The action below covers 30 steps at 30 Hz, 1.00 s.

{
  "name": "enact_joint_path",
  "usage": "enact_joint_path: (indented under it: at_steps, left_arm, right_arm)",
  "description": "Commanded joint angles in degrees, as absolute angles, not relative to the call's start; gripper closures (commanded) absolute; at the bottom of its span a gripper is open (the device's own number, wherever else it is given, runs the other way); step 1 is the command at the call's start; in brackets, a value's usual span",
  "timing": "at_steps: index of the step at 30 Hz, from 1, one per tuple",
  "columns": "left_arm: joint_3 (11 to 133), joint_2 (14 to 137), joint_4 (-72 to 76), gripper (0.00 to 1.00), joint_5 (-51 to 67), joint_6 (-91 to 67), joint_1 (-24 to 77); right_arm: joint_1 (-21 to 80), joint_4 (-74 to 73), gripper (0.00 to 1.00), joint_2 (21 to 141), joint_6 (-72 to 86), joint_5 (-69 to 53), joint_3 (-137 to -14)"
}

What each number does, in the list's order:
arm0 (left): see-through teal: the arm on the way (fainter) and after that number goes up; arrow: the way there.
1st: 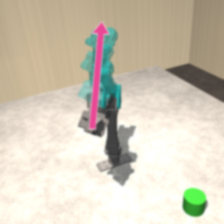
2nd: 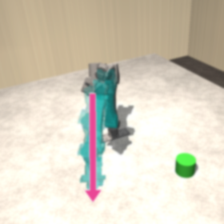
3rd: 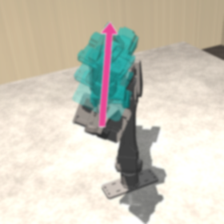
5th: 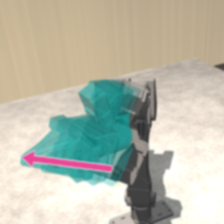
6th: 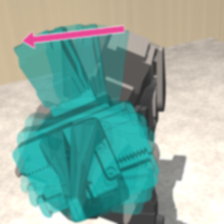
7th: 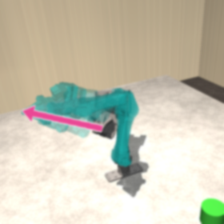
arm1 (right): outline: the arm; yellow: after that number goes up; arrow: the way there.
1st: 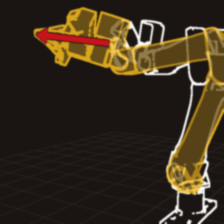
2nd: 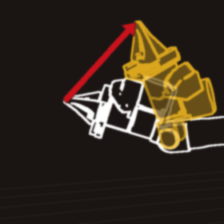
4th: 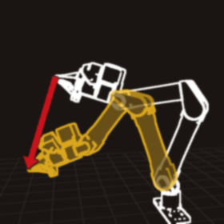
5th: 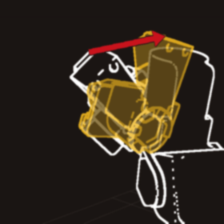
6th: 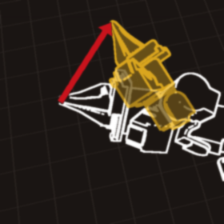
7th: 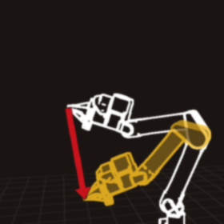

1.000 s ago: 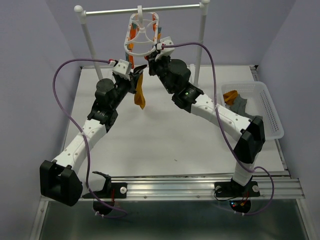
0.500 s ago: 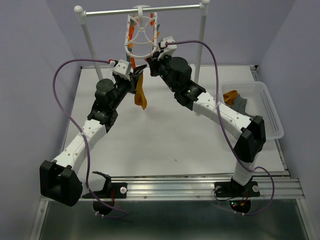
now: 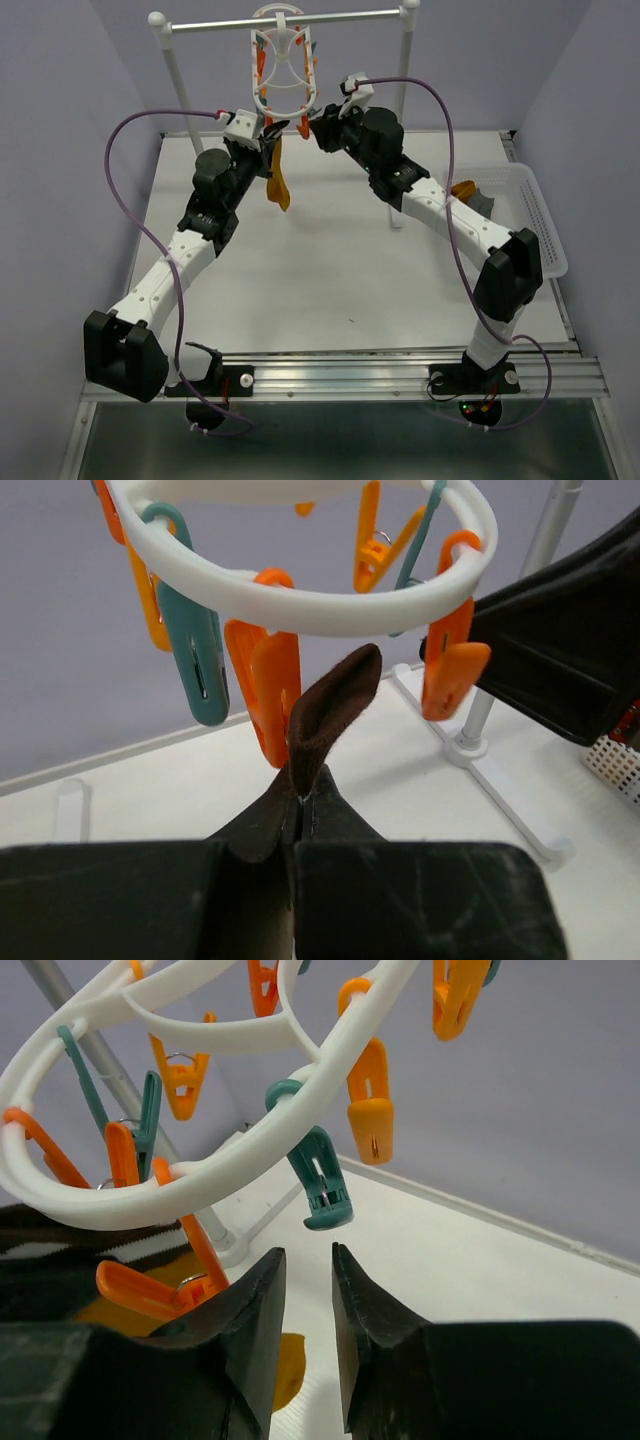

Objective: Clip the socks to the hanger
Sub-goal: Open the clamp at the hanger.

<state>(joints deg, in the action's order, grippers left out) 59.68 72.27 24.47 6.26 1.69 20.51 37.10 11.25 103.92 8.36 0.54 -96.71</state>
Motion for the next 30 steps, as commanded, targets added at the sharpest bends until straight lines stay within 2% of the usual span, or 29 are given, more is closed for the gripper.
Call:
enact_joint_path:
  at_steps: [1, 6, 8, 17, 26, 30]
  left_arm:
    - [64.77, 71.72, 27.25, 1.00, 3.69, 2.64, 20.48]
    - [67.76, 72.16, 25.67, 1.00, 3.78, 3.69, 20.48]
    - [68.99, 72.33, 24.97, 1.00, 5.35, 4.30, 20.57]
    - [71.01, 72.25, 22.76, 1.00, 8.53, 5.62, 21.27]
    - [71.72, 73.04, 21.53, 1.00, 8.18, 5.63, 21.71]
    - [71.63, 73.30, 21.62, 1.00, 8.00, 5.54, 21.62]
  right_arm:
    - [36.57, 12.92, 0.67, 98.97, 6.16, -0.70, -95.72]
    - [35.95, 13.62, 0.61, 97.39, 2.74, -0.26, -93.87]
    - [35.95, 14.58, 0.56, 96.07, -1.73, -2.53, -91.86]
    - [35.95, 17.05, 0.47, 90.44, -12.03, -8.52, -83.59]
    - [34.02, 19.24, 0.41, 88.33, -10.13, -20.02, -81.29]
    - [32.26, 20.91, 0.34, 90.09, -9.05, -26.44, -82.44]
